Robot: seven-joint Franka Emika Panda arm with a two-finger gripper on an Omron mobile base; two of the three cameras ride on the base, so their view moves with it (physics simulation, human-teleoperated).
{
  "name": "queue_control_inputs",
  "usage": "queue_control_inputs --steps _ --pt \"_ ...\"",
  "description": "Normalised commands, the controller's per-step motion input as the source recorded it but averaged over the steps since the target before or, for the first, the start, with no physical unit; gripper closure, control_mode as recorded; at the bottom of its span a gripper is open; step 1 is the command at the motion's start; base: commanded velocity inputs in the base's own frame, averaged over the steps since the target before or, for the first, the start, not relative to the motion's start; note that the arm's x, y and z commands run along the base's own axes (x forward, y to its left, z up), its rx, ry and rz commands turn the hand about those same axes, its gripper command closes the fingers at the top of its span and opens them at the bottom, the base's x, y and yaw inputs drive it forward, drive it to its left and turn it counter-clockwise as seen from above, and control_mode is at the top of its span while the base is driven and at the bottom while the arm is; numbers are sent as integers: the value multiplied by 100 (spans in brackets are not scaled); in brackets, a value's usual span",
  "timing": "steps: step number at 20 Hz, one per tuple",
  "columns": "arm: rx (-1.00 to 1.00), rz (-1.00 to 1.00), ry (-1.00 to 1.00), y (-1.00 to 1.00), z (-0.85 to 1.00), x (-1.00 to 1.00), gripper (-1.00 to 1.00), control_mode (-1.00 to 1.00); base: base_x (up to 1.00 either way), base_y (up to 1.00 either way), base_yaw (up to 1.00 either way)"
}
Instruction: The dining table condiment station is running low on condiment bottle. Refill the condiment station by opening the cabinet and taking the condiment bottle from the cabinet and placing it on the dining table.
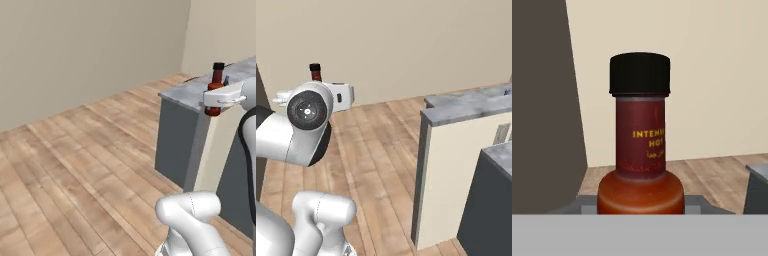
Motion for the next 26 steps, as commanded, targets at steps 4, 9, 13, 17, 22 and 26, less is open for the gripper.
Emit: queue_control_inputs --steps 4,9,13,17,22,26 --pt "0 0 0 0 0 0 100 100 100 82 -55" --pt "0 0 0 0 0 0 100 100 100 91 -52" --pt "0 0 0 0 0 0 100 100 94 100 -50" --pt "0 0 0 0 0 0 100 100 92 100 -50" --pt "0 0 0 0 0 0 100 100 98 100 -50" --pt "0 0 0 0 0 0 100 100 98 100 -49"
